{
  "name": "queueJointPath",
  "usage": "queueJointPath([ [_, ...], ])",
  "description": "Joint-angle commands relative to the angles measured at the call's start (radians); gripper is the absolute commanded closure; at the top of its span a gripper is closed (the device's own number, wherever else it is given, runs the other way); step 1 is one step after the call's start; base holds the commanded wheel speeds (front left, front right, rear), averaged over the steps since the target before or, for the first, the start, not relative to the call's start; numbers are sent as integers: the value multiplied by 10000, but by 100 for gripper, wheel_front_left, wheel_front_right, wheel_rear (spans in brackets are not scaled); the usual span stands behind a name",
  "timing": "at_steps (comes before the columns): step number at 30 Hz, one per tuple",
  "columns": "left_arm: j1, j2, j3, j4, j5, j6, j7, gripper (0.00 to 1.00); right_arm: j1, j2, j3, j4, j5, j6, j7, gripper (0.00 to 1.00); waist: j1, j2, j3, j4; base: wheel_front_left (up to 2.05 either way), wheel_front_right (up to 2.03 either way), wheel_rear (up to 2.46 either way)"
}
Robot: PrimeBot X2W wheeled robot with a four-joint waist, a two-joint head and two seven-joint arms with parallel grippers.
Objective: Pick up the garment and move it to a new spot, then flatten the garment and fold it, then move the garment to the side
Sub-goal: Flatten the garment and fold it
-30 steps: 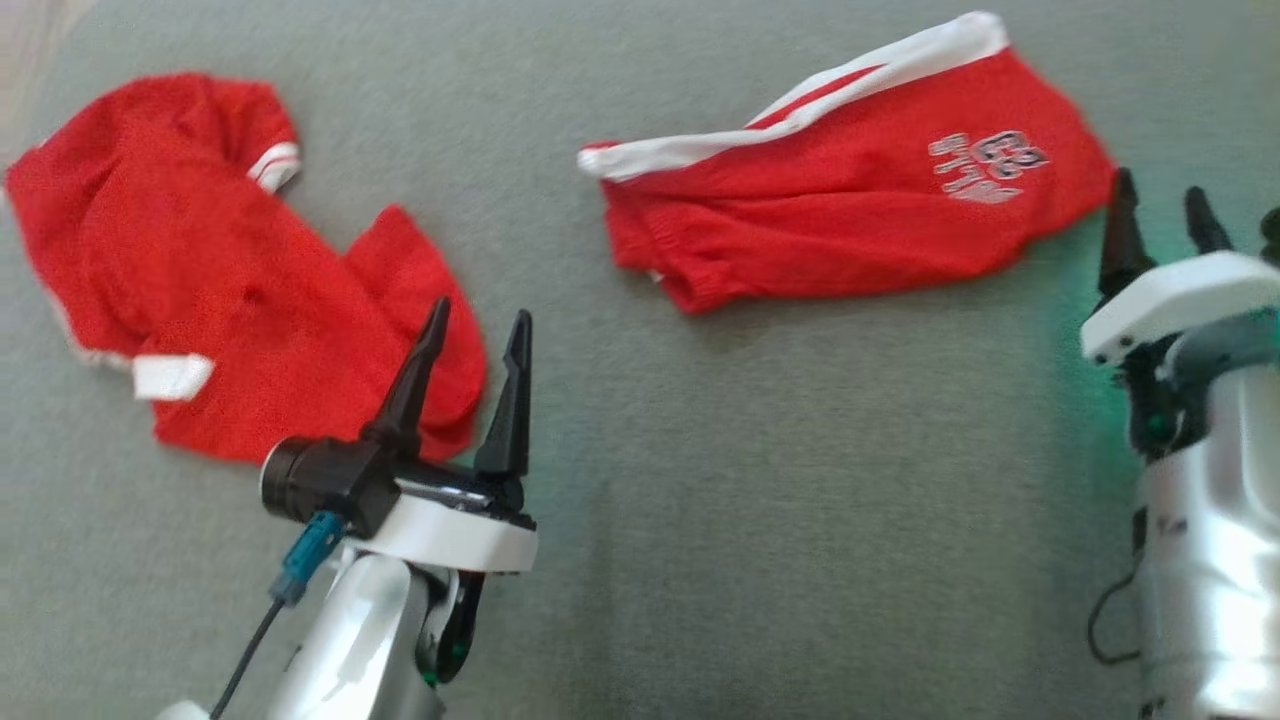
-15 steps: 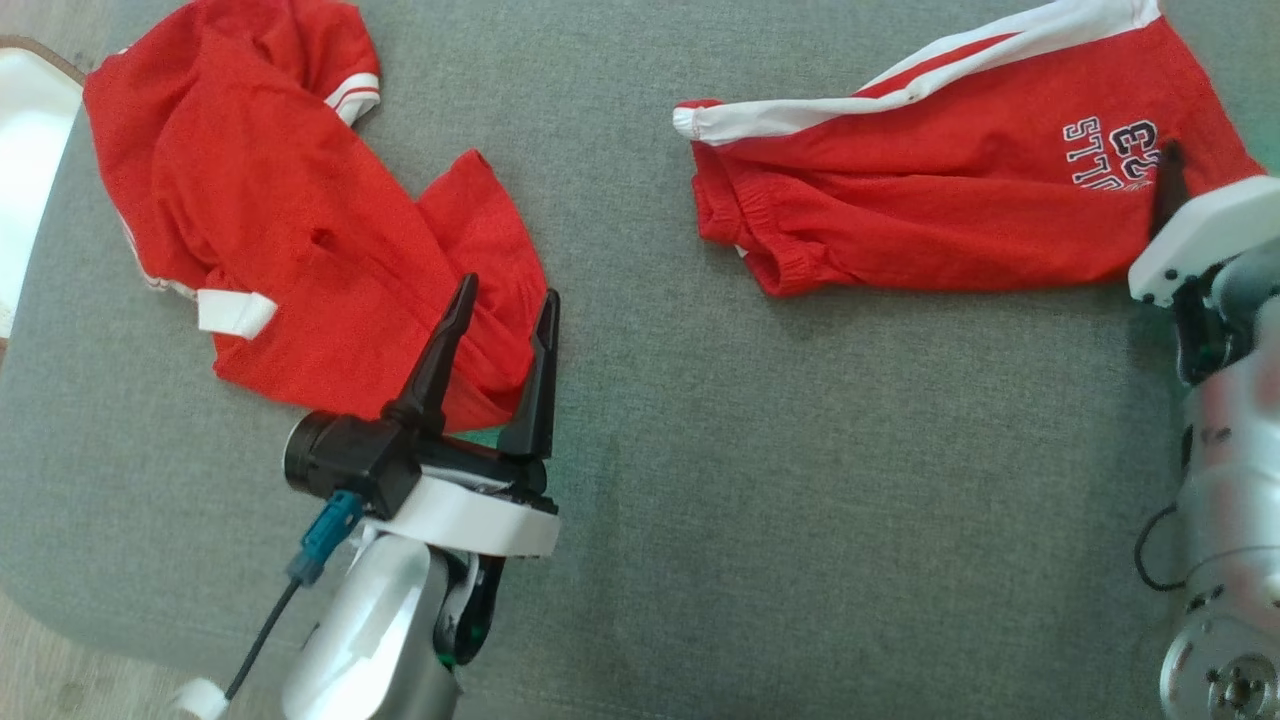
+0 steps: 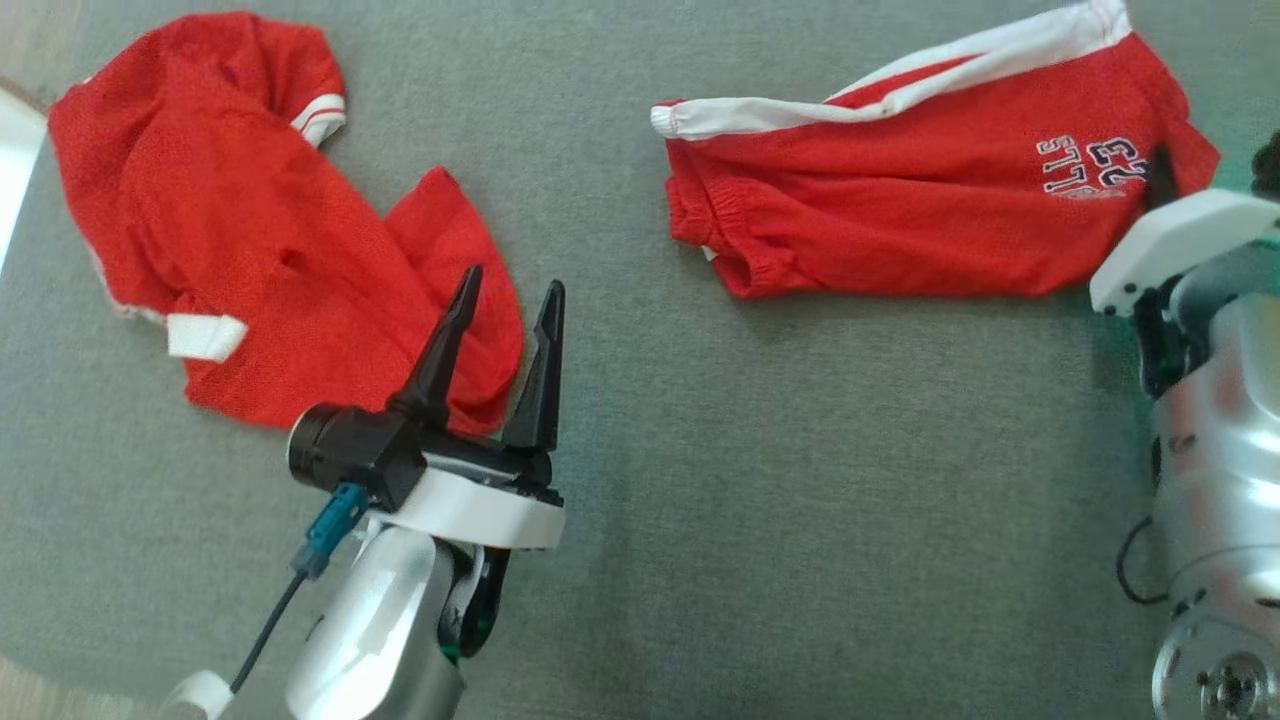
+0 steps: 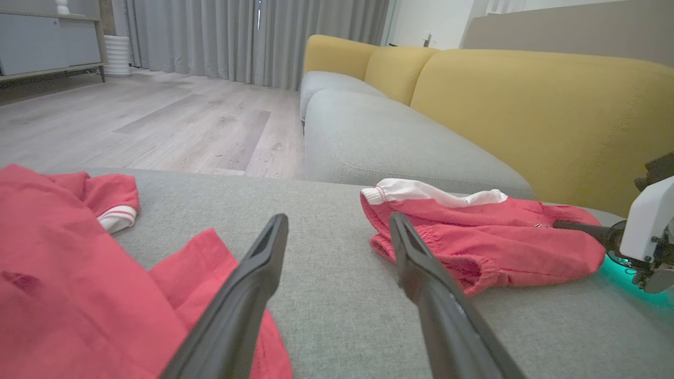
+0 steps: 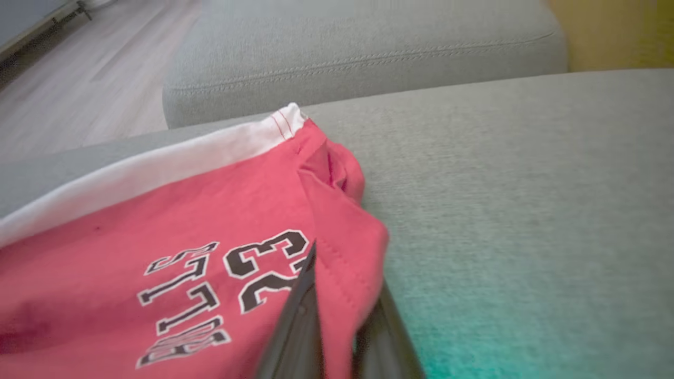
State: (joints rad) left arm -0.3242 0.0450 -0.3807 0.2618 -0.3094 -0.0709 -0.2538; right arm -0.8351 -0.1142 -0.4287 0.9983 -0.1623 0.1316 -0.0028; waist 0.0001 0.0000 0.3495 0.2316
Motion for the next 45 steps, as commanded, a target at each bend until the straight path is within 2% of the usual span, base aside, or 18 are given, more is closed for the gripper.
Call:
queueJointPath([
  [1,-114,53,393,-270,42,9,-80,0,90,45,142,-317,126,-9,-270,100,-1,0,-216,-227,0,0,0],
  [7,136,53,549,-326,168,-64,-80,0,882,126,-94,-757,893,-9,-907,100,-1,0,-767,-850,0,0,0],
  [12,380,53,645,-365,272,-125,-80,0,1790,178,-819,-1479,1344,-9,-1095,100,-1,0,-1166,-1250,0,0,0],
  [18,691,53,755,-407,340,-181,-80,0,2617,444,-1700,-2282,1415,-9,-1018,100,-1,0,-1427,-1521,0,0,0],
  [25,806,53,810,-368,411,-262,-80,0,2639,608,-1633,-2732,1442,-9,-1012,100,-1,0,-1497,-1593,0,0,0],
  [30,770,53,751,-305,428,-293,-80,0,2402,633,-841,-2774,1830,-9,-1249,100,-1,0,-1648,-1407,0,0,0],
  [40,1025,53,793,-164,423,-243,-80,0,2328,638,2293,-2757,3607,-9,-1769,100,-1,0,-2123,-774,0,0,0],
  [45,1115,53,759,-133,420,-224,-80,0,2517,638,3294,-2815,4134,-9,-1876,100,-1,0,-2281,-538,0,0,0],
])
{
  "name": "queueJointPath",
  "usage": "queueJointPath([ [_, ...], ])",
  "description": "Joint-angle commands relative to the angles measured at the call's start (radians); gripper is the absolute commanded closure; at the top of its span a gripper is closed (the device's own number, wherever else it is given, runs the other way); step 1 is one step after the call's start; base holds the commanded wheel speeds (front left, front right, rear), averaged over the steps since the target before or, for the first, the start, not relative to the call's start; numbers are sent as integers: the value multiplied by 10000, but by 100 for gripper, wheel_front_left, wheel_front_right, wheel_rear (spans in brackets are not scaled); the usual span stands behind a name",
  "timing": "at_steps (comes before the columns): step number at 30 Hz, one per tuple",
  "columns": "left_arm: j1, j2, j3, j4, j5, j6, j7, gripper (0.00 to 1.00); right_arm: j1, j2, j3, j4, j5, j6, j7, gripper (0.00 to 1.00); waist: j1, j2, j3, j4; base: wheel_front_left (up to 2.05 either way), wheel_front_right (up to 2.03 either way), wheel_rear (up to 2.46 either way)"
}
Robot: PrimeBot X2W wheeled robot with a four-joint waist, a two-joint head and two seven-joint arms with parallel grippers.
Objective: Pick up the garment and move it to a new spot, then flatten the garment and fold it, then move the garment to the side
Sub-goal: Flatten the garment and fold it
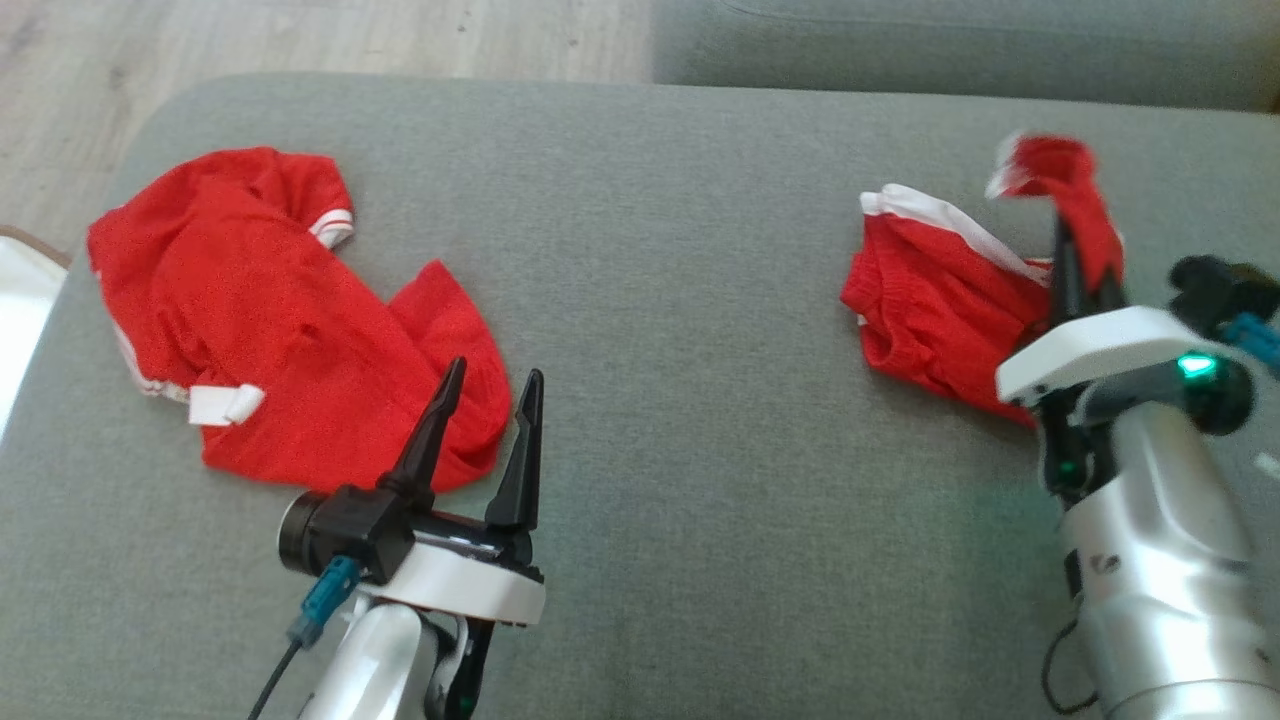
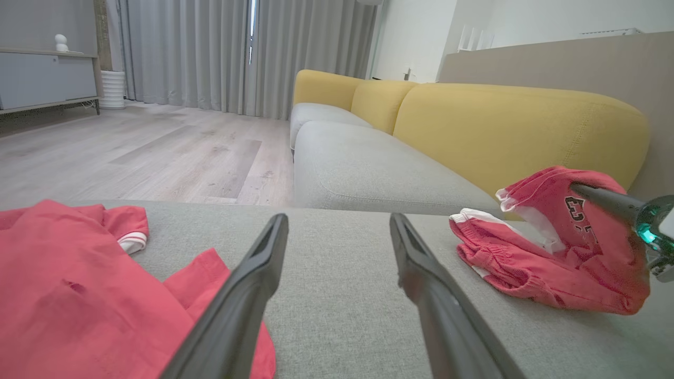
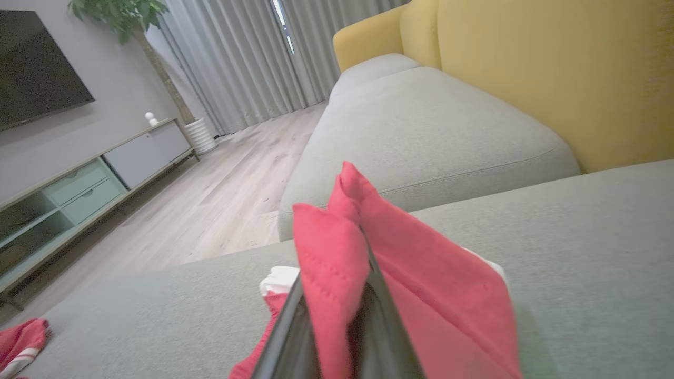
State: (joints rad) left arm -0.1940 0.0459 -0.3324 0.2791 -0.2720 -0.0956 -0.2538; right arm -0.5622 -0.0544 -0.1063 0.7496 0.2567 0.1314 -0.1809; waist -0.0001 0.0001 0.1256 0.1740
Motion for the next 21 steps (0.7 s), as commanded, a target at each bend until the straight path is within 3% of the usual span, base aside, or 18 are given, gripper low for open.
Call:
queueJointPath([
  [1,-169,43,270,-300,46,31,-80,0,-163,40,308,-347,76,-7,-116,100,1,-1,-71,88,0,0,0],
  [12,-29,43,328,-291,131,34,-80,0,159,15,2109,-148,823,-7,-413,100,1,-1,-127,434,0,0,0],
  [20,5,43,302,-263,113,34,-80,0,96,-291,3655,1032,591,-7,-74,100,1,-1,-62,461,0,0,0],
  [21,11,43,300,-258,110,42,-80,0,92,-322,3965,1189,505,-7,34,62,1,-1,-70,446,0,0,0],
])
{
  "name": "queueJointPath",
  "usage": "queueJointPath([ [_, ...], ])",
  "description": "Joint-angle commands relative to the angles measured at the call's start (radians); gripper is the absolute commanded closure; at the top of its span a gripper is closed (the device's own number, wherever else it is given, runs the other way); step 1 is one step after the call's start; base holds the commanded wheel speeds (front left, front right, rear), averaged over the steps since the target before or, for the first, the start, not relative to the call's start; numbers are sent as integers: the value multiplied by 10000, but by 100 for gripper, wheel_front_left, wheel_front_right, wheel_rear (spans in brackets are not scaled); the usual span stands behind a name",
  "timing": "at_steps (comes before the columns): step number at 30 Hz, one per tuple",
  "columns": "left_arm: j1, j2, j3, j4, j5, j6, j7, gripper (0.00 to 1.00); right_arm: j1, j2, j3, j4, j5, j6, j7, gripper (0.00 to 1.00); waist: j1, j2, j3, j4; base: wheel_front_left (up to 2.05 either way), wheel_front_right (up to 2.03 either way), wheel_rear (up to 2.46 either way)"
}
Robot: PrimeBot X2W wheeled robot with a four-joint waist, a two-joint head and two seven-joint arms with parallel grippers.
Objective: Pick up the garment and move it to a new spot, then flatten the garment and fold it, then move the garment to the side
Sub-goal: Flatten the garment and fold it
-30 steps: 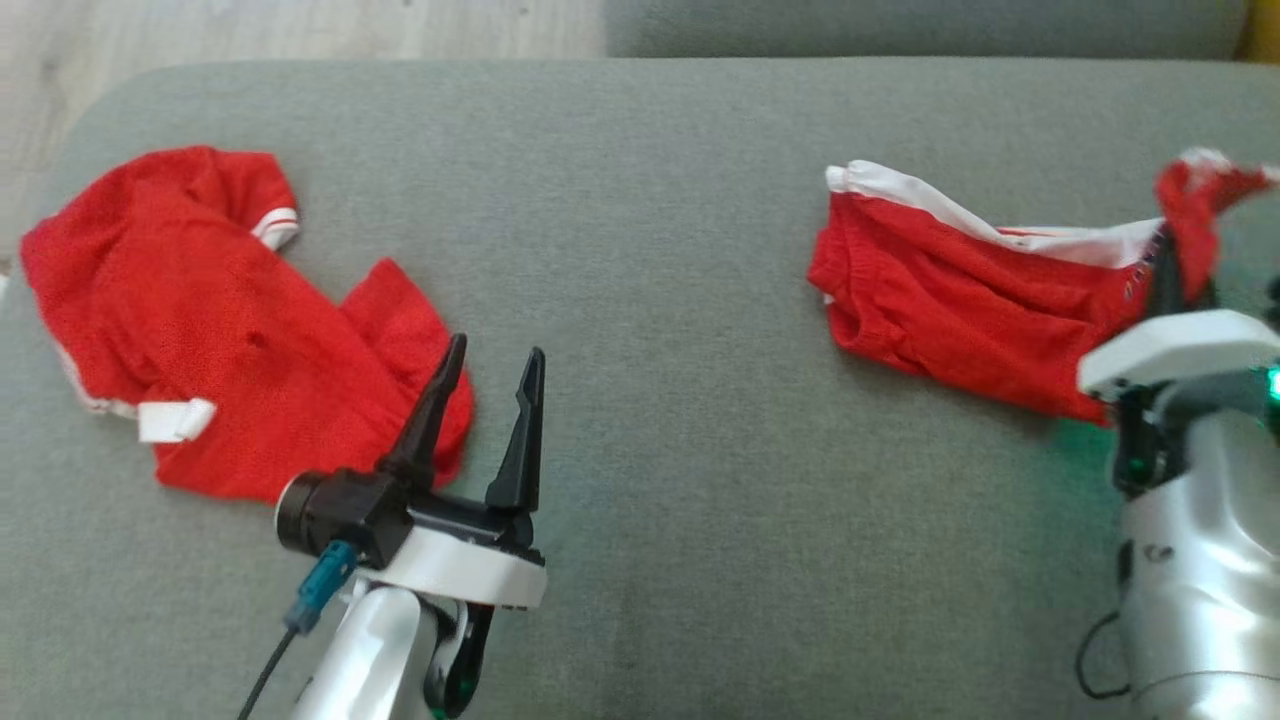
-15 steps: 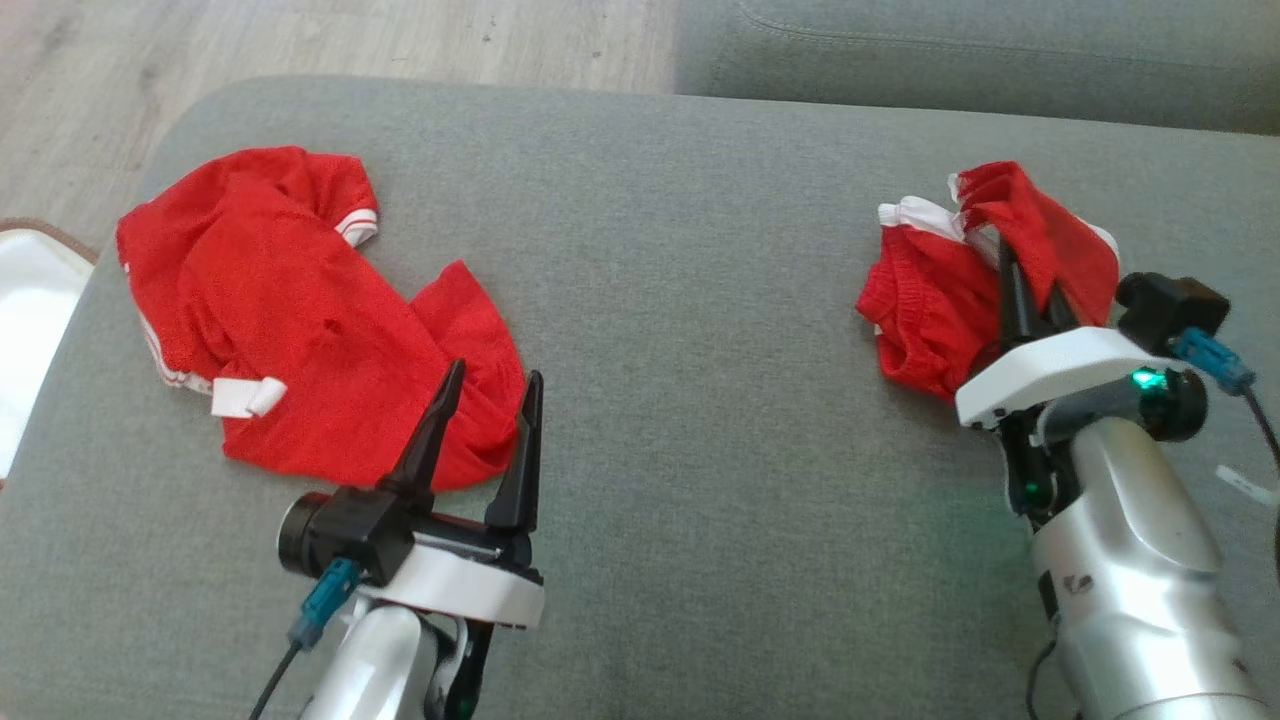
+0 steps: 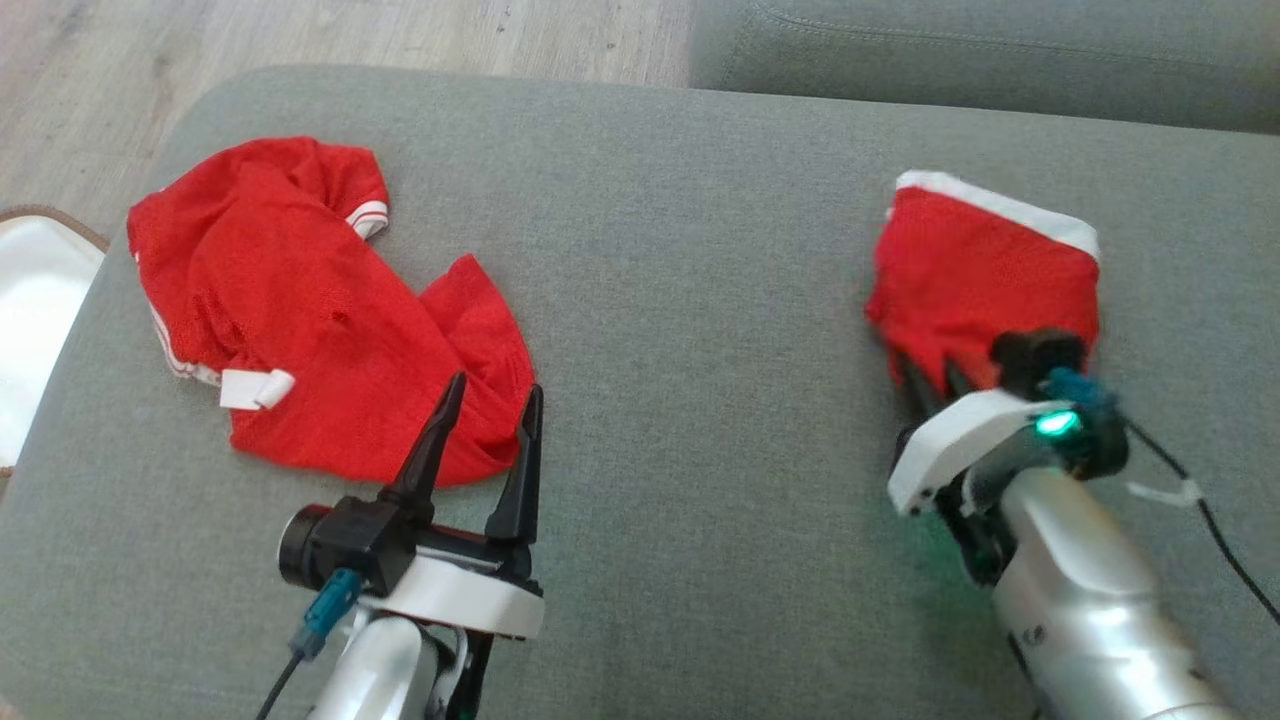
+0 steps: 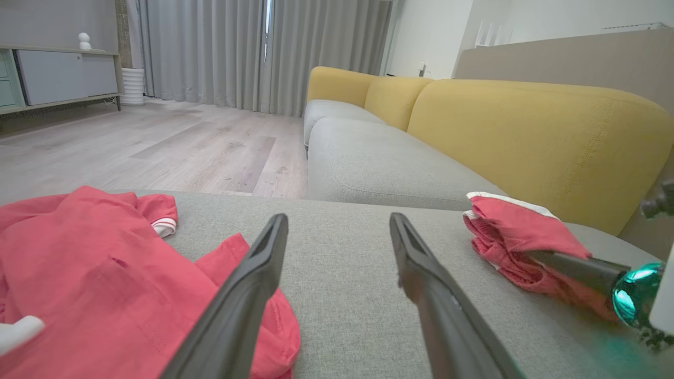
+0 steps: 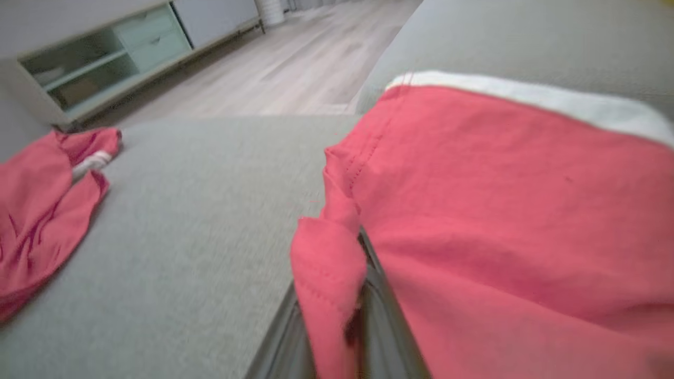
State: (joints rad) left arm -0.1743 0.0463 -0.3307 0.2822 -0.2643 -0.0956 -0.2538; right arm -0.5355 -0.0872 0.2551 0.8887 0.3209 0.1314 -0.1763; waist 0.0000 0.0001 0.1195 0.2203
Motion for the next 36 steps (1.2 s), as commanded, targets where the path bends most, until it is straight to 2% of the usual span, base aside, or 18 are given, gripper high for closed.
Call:
queueJointPath([
  [1,-182,39,283,-282,29,51,-80,0,-165,-5,581,-52,-141,-7,68,0,0,-1,-22,-40,0,0,0],
  [7,-131,42,389,-281,52,80,-80,0,-131,-70,2044,331,-3,-7,298,0,0,-1,-153,-439,0,0,0],
  [12,-98,50,569,-379,97,85,-80,0,-164,-141,2305,16,367,-7,-120,0,0,-1,-301,-1012,0,0,0],
  [16,-70,52,711,-486,158,93,-80,0,-11,-277,2282,-923,599,-7,-553,0,0,-1,-475,-1513,0,0,0],
  [23,-25,48,993,-900,231,129,-80,0,866,-551,540,-3222,45,-7,-828,0,0,-1,-719,-2301,0,0,0],
  [30,-34,44,1163,-1251,292,139,-80,0,2314,-79,-1900,-5523,-1515,-7,-851,0,0,-1,-721,-2863,0,0,0],
  [36,30,41,1185,-1393,347,107,-80,0,3390,307,-3132,-6783,-2548,-7,-853,0,0,-1,-615,-3096,0,0,0],
])
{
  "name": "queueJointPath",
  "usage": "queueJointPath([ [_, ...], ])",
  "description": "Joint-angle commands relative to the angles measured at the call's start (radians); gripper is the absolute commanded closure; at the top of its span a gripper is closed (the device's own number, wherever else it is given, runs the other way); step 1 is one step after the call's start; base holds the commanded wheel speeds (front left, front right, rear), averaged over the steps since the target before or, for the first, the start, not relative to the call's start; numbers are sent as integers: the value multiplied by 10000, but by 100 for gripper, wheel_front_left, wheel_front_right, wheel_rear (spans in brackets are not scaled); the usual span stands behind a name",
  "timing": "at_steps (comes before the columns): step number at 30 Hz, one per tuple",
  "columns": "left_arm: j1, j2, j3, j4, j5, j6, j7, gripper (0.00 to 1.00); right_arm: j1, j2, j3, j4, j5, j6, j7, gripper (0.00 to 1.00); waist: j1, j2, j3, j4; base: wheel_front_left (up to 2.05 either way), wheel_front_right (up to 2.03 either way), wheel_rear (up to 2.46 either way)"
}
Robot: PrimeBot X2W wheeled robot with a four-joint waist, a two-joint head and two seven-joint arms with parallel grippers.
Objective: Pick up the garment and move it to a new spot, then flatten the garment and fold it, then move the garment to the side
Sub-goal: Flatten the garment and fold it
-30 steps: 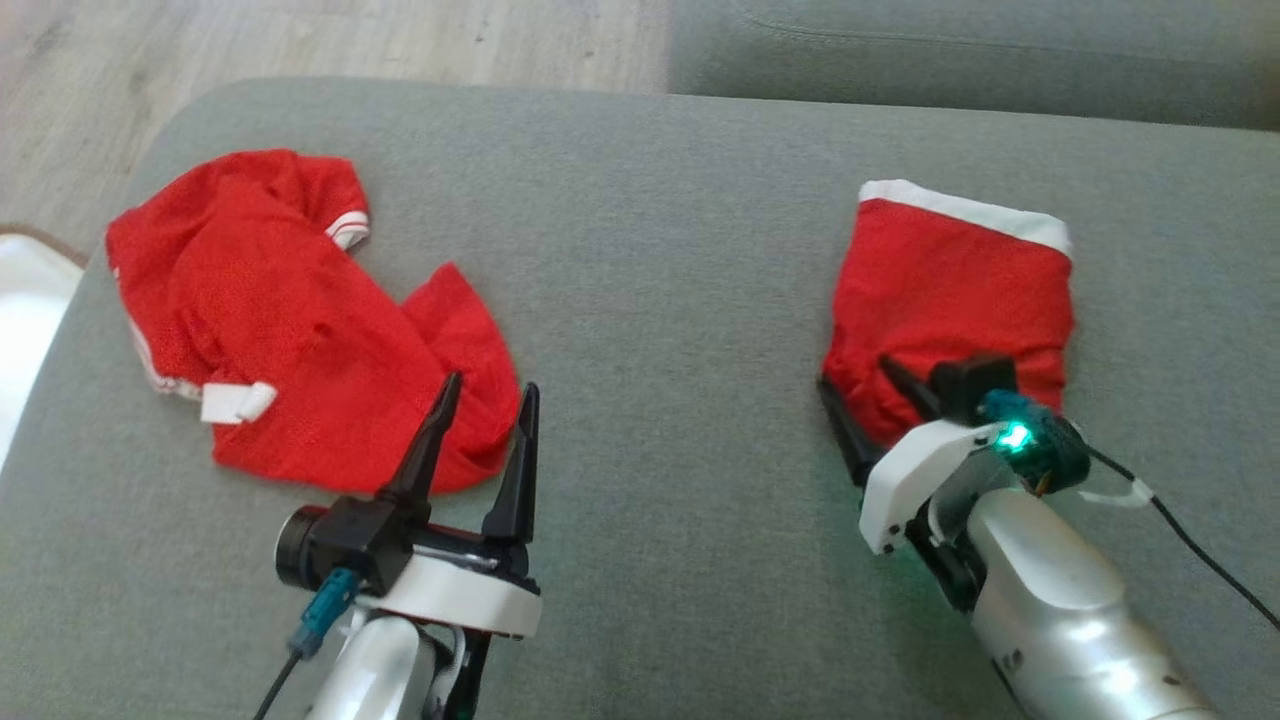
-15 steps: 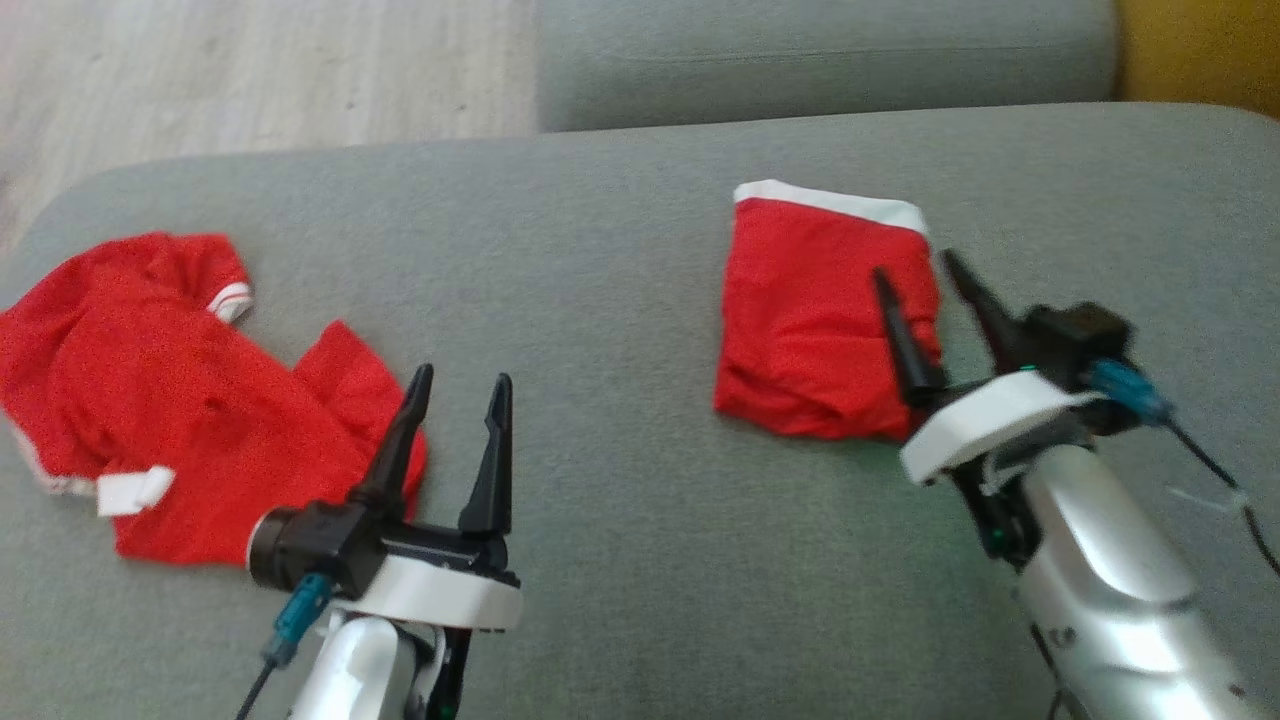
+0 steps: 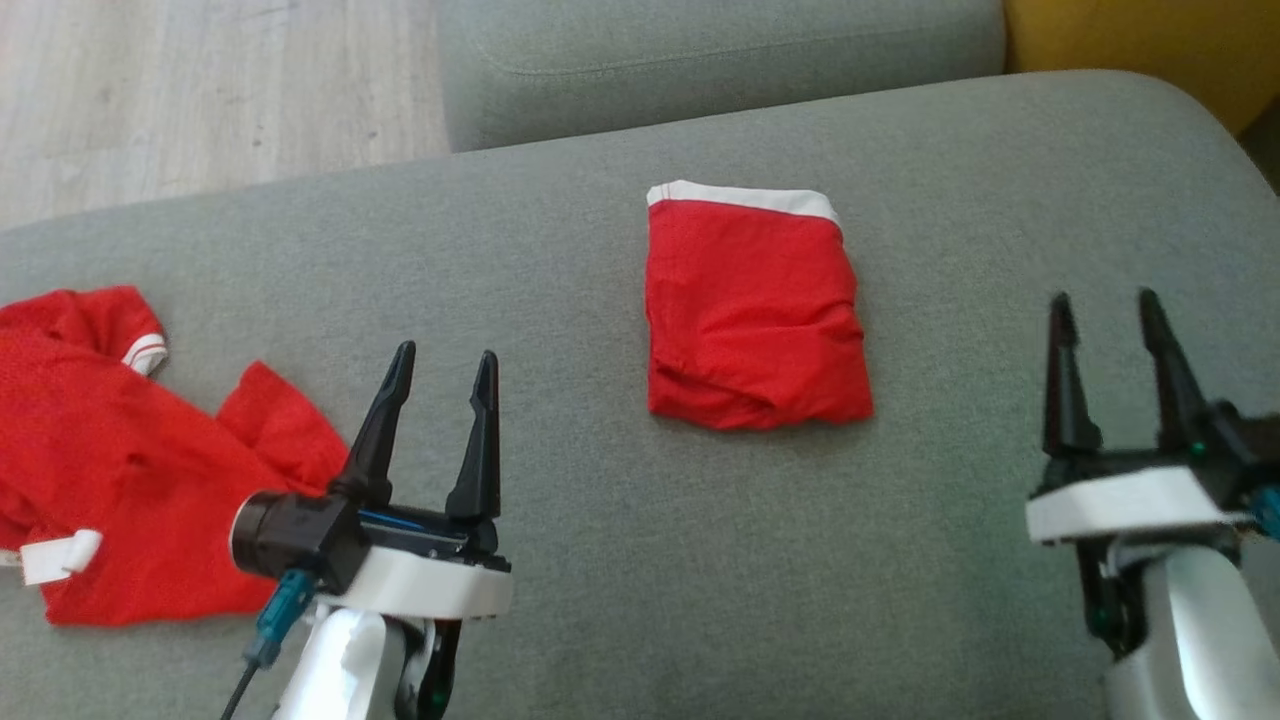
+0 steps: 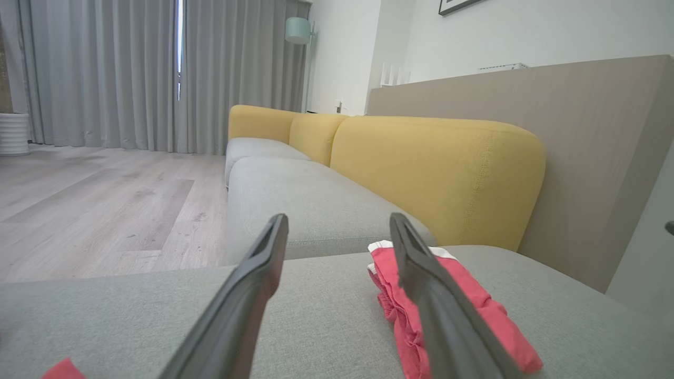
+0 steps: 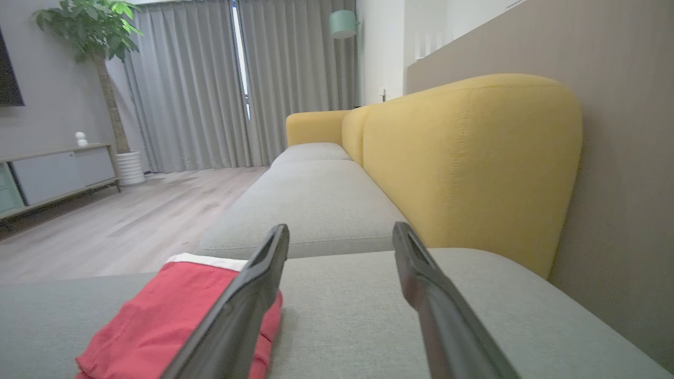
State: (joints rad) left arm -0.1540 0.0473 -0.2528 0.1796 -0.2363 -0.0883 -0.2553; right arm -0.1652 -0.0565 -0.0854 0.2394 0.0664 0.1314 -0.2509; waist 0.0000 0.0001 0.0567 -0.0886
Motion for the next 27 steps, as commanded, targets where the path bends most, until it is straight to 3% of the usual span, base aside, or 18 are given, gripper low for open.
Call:
queueJointPath([
  [1,-145,32,422,-391,76,27,-65,0,-167,28,168,-394,-34,-7,-107,0,0,-1,34,-32,0,0,0],
  [12,-108,31,351,-539,189,-107,-65,0,120,60,297,-458,308,-7,-108,0,0,-1,535,182,0,0,0],
  [13,-157,31,321,-551,183,-115,-65,0,58,60,307,-434,271,-7,-108,10,0,-1,618,247,0,0,0],
  [14,-212,31,290,-567,175,-122,-65,0,-26,60,323,-434,196,-7,-108,100,0,-1,722,322,0,0,0],
  [20,-622,30,76,-628,180,-174,-65,0,-897,61,324,-140,-290,-7,-108,100,0,-1,1533,920,0,0,0],
  [27,-1095,30,-226,-639,96,-224,-65,0,-2517,62,199,1498,-692,-7,220,100,0,-1,2392,1672,0,0,0],
])
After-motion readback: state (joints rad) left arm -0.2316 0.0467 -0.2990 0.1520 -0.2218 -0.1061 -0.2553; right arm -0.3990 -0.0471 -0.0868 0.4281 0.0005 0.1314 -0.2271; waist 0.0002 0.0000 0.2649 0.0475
